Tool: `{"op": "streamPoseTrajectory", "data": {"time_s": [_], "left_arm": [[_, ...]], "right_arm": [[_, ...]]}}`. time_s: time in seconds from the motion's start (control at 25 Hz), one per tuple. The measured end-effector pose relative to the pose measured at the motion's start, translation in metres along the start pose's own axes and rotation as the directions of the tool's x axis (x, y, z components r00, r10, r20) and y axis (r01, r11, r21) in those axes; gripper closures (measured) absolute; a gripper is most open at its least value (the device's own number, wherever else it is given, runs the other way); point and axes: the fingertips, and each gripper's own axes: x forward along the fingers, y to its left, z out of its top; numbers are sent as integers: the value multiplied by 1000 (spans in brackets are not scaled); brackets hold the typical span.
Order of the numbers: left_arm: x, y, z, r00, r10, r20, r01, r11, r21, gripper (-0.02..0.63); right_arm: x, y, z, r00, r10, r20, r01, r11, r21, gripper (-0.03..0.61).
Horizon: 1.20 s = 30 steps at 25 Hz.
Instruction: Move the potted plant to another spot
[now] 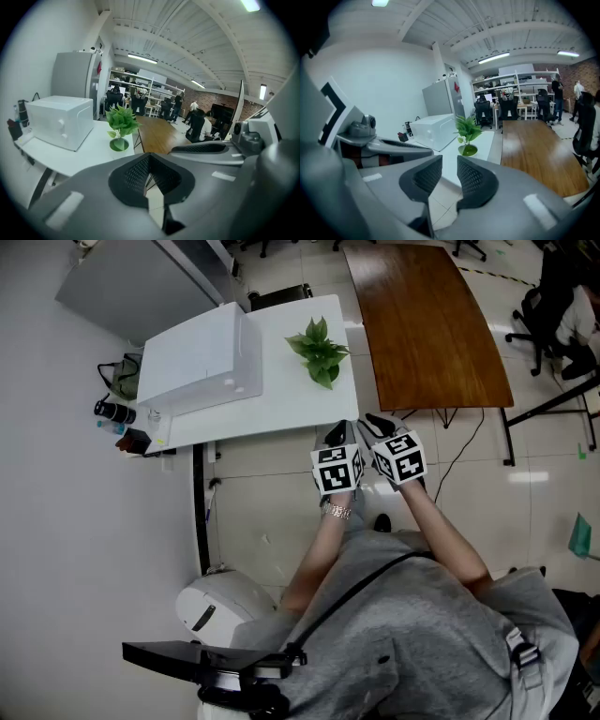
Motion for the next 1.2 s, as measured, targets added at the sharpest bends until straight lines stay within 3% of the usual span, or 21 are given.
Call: {"op": "streamPoseTrajectory", "data": {"time_s": [0.08, 0.16, 0.2, 0.28, 0.4, 0.64, 0.88, 1.2], "left_arm": [[26, 25, 24, 1000, 11, 16, -11, 1000, -28, 598], [48, 52, 51, 999, 26, 35, -25, 999, -46, 598], [57, 65, 65, 998, 35, 42, -33, 998, -46, 598], [72, 87, 89, 997, 54, 56, -52, 998, -40, 598], [86, 119, 112, 993, 88, 76, -84, 995, -57, 598], [99, 156, 117, 988, 150, 33, -146, 983, -114, 598], [98, 169, 114, 980, 201, -1, -199, 969, -148, 598], [89, 181, 102, 963, 268, -28, -269, 947, -173, 598]], "right_arm": [[32, -15, 17, 1000, 0, 13, 0, 1000, -16, 420], [65, -30, 35, 999, -10, 35, 11, 999, -40, 271], [82, -38, 40, 999, -19, 36, 21, 998, -54, 230], [117, -51, 36, 1000, -21, -8, 20, 997, -77, 89], [163, -63, 8, 994, 4, -113, -16, 994, -105, -5], [230, -80, -27, 984, 11, -178, -42, 984, -171, -6], [295, -82, -35, 973, 47, -224, -119, 941, -318, -6], [342, -81, -36, 966, 91, -243, -176, 918, -356, -5]]}}
